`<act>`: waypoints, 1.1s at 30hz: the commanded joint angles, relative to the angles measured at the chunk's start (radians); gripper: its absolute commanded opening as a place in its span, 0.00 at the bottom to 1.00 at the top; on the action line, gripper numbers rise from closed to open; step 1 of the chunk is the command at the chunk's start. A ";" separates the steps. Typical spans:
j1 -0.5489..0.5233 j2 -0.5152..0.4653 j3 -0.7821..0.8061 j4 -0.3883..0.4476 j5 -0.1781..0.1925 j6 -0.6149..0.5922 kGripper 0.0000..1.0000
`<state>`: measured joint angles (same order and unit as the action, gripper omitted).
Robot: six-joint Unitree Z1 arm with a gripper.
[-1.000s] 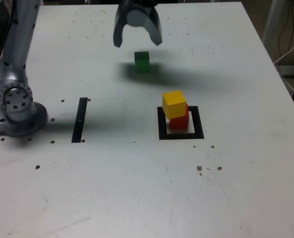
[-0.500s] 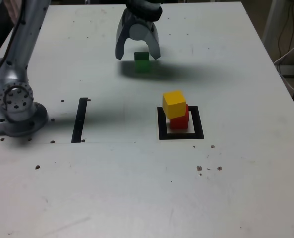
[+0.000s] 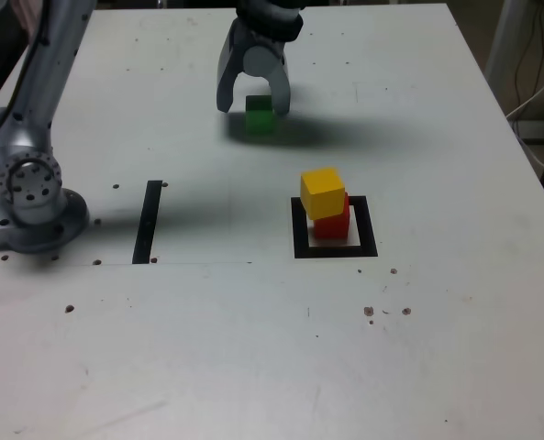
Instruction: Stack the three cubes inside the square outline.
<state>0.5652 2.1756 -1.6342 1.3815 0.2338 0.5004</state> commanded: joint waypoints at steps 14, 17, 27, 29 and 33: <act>-0.011 0.000 -0.006 0.002 -0.001 -0.002 0.32; -0.011 -0.001 -0.006 0.003 -0.001 -0.002 0.32; -0.012 -0.002 -0.007 0.002 -0.001 -0.002 0.32; -0.013 -0.003 -0.007 0.002 -0.001 -0.002 0.32; -0.021 -0.016 -0.008 0.004 0.000 -0.002 0.32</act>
<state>0.5504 2.1733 -1.6388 1.3820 0.2338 0.5002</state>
